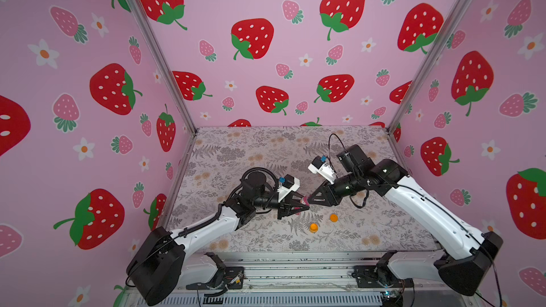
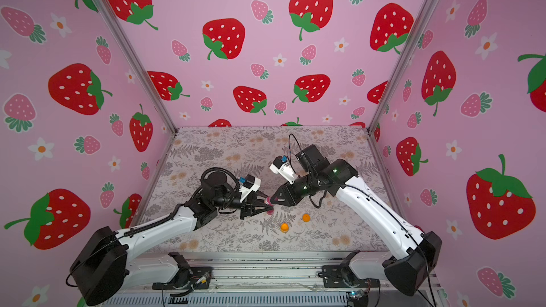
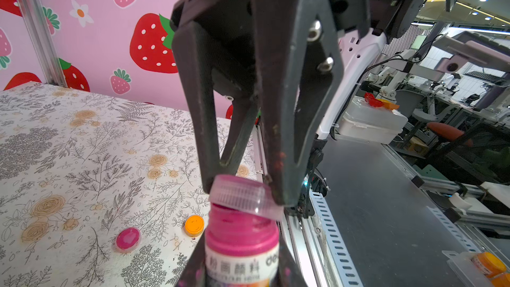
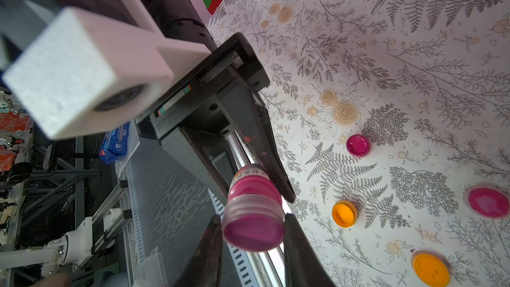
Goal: Close the paint jar lid
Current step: Close the lid on the paint jar.
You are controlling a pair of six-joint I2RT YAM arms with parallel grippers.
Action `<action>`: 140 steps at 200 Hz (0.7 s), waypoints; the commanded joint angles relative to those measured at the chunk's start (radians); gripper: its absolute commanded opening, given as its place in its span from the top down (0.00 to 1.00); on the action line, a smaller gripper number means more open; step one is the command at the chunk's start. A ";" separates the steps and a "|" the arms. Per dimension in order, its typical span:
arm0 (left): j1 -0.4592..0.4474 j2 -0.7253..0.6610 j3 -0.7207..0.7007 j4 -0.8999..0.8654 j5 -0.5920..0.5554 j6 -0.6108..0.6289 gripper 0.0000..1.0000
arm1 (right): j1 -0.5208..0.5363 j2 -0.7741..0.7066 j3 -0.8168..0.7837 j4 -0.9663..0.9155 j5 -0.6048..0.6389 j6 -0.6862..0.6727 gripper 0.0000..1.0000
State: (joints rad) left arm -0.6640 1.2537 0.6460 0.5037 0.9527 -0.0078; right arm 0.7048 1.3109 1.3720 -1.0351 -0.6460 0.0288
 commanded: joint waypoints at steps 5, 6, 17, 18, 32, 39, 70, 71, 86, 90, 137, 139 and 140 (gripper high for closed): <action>-0.007 -0.016 0.089 0.136 -0.012 0.005 1.00 | 0.025 0.054 0.010 -0.054 -0.034 -0.004 0.83; -0.007 -0.017 0.089 0.136 -0.013 0.006 1.00 | 0.025 0.056 0.011 -0.054 -0.034 -0.004 0.83; -0.017 -0.014 0.087 0.123 -0.016 0.018 1.00 | 0.025 0.071 0.028 -0.052 -0.038 -0.007 0.83; -0.018 -0.014 0.087 0.121 -0.017 0.020 1.00 | 0.026 0.074 0.028 -0.052 -0.038 -0.008 0.83; -0.029 -0.013 0.092 0.086 -0.020 0.042 1.00 | 0.025 0.092 0.053 -0.063 -0.039 -0.016 0.83; -0.032 -0.014 0.090 0.076 -0.022 0.051 1.00 | 0.025 0.098 0.063 -0.071 -0.039 -0.021 0.83; -0.043 -0.027 0.089 0.035 -0.031 0.083 1.00 | 0.026 0.131 0.109 -0.119 -0.037 -0.046 0.83; -0.043 -0.028 0.089 0.032 -0.031 0.084 1.00 | 0.025 0.132 0.110 -0.121 -0.037 -0.048 0.83; -0.049 -0.036 0.085 0.016 -0.041 0.101 1.00 | 0.025 0.148 0.130 -0.143 -0.049 -0.069 0.83; -0.049 -0.038 0.085 0.011 -0.042 0.104 1.00 | 0.026 0.153 0.136 -0.150 -0.048 -0.075 0.83; -0.063 -0.063 0.076 -0.043 -0.068 0.145 1.00 | 0.027 0.226 0.247 -0.236 -0.014 -0.079 0.84; -0.064 -0.063 0.075 -0.044 -0.070 0.148 1.00 | 0.028 0.229 0.251 -0.239 -0.011 -0.077 0.84; -0.064 -0.064 0.075 -0.045 -0.069 0.149 1.00 | 0.027 0.231 0.254 -0.241 -0.011 -0.076 0.84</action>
State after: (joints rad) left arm -0.7052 1.2251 0.6479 0.4000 0.8886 0.0776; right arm 0.7090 1.4956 1.5749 -1.2247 -0.6540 -0.0448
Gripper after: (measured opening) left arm 0.283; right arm 0.328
